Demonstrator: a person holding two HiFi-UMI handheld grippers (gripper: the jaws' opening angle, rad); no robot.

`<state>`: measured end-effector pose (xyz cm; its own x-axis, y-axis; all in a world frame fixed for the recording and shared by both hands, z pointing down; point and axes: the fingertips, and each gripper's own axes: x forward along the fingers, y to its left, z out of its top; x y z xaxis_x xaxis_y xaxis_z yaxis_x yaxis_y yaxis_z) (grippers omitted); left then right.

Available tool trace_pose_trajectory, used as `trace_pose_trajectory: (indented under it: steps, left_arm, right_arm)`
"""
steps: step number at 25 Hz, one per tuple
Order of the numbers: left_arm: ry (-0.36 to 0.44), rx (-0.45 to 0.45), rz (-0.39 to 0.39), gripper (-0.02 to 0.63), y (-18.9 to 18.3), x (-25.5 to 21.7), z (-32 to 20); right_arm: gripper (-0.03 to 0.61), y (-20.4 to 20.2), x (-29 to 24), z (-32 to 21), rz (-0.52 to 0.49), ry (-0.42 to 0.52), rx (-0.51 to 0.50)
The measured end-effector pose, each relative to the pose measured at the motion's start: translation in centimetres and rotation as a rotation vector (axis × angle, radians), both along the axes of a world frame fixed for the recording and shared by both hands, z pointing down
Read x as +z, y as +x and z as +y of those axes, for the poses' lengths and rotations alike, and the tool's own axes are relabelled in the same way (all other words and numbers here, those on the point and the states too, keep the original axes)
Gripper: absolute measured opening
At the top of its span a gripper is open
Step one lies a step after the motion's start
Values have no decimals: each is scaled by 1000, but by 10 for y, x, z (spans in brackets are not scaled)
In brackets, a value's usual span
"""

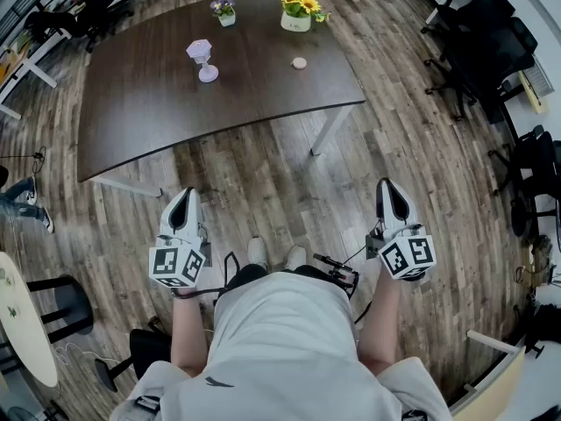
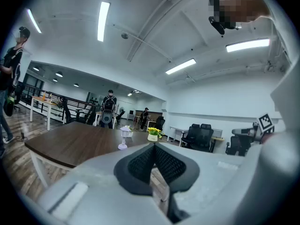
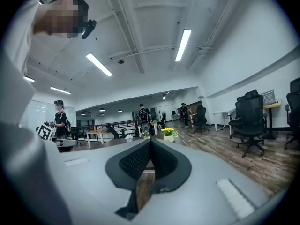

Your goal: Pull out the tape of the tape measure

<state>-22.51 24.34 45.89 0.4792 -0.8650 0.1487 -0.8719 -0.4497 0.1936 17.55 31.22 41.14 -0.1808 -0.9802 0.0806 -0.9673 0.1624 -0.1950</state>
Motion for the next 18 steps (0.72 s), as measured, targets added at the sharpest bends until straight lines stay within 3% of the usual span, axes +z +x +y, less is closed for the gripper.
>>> trace_pose_trajectory:
  steps: [18]
  left_arm:
    - [-3,-7,-10,6,-1,-2,-16]
  right_arm:
    - [-2,-5,-6,-21,-32,19,-28]
